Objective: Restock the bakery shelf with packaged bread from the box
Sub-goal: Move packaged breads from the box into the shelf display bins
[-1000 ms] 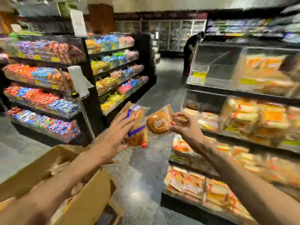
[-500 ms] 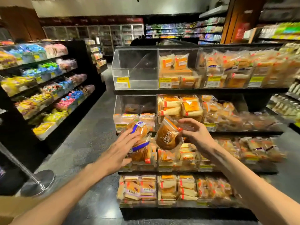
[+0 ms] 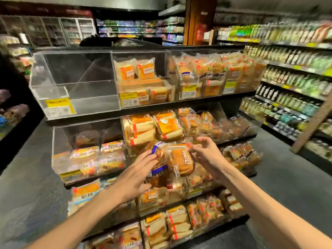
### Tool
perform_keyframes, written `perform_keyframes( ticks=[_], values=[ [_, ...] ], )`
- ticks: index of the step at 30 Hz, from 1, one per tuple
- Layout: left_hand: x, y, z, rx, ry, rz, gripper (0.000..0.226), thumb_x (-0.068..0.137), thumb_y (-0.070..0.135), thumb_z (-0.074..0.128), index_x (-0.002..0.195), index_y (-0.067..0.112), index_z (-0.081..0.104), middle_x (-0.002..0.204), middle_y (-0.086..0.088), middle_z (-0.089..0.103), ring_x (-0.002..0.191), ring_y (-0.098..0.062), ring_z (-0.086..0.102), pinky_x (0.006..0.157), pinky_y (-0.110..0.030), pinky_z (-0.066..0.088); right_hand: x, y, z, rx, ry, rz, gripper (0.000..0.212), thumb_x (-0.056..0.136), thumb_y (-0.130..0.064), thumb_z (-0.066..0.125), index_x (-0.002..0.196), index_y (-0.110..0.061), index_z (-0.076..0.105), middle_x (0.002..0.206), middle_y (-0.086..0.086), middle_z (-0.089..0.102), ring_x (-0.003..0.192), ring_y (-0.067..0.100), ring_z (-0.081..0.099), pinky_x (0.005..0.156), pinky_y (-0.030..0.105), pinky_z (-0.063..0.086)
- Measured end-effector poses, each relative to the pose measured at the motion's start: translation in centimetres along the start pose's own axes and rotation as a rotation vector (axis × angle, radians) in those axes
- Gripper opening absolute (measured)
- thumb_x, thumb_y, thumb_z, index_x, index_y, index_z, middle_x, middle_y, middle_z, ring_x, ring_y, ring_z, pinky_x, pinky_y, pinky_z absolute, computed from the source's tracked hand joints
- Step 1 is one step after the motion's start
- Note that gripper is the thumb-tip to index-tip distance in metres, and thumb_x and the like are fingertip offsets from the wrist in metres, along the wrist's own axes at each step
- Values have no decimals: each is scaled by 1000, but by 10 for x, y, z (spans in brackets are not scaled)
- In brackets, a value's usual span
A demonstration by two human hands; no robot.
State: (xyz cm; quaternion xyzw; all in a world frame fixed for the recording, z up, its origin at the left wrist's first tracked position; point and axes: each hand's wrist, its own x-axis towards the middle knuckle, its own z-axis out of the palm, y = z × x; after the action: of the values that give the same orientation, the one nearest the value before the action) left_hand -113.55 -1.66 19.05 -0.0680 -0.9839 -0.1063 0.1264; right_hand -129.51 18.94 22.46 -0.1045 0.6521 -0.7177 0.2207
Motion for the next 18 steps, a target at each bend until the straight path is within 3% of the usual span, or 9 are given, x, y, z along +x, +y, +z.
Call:
perform_keyframes(
  ticks=[3, 5, 8, 10, 12, 14, 16, 18],
  values=[
    [46, -6, 17, -152, -46, 13, 78, 87, 25, 73, 151, 13, 32, 161, 0, 19, 144, -4, 0, 117, -14, -5, 24, 10, -15, -382, 227, -129, 15, 87, -12, 69, 91, -18, 56, 97, 9, 68, 86, 19, 63, 75, 35, 52],
    [78, -2, 28, -221, -102, -7, 81, 85, 30, 75, 151, 15, 32, 161, 1, 20, 145, -4, 6, 109, -5, -7, 34, 13, -25, -543, 350, -119, 9, 92, -23, 64, 87, -16, 61, 89, 2, 66, 80, 14, 59, 65, 27, 46],
    [123, 9, 39, -304, -139, -32, 88, 79, 37, 81, 150, 16, 35, 159, 2, 28, 147, -10, 20, 111, -11, 5, 50, 11, -50, -649, 443, -63, 34, 100, -37, 49, 81, -12, 62, 78, -1, 61, 78, 17, 57, 64, 31, 37],
    [150, 15, 43, -323, -152, -39, 87, 79, 38, 80, 150, 18, 35, 158, 5, 29, 146, -8, 22, 114, -15, 9, 62, 5, -65, -597, 468, -11, 54, 102, -49, 39, 70, -10, 59, 71, 1, 59, 76, 21, 57, 70, 34, 39],
    [175, 21, 49, -335, -154, -52, 86, 79, 38, 79, 151, 20, 35, 159, 8, 29, 145, -6, 23, 119, -22, 13, 75, -5, -79, -475, 445, 87, 70, 98, -63, 30, 76, -8, 66, 75, -3, 61, 78, 18, 58, 78, 34, 41],
    [199, 28, 54, -346, -145, -71, 87, 79, 37, 79, 152, 21, 34, 158, 10, 29, 145, -4, 23, 121, -27, 16, 87, -17, -96, -330, 313, 132, 67, 93, -71, 31, 86, -17, 71, 81, -10, 61, 79, 9, 57, 85, 32, 40],
    [223, 34, 60, -346, -126, -96, 87, 80, 36, 79, 153, 23, 33, 158, 12, 28, 145, -2, 22, 121, -26, 16, 107, -23, -119, -251, 137, 131, 65, 85, -75, 39, 105, -22, 73, 89, -14, 66, 85, 3, 59, 83, 30, 43],
    [247, 40, 70, -335, -104, -125, 87, 80, 34, 79, 153, 25, 32, 158, 15, 27, 142, 2, 20, 118, -21, 14, 135, -26, -149, -265, -16, 128, 78, 73, -80, 50, 121, -22, 70, 107, -11, 72, 97, 5, 65, 76, 23, 45]
  ],
)
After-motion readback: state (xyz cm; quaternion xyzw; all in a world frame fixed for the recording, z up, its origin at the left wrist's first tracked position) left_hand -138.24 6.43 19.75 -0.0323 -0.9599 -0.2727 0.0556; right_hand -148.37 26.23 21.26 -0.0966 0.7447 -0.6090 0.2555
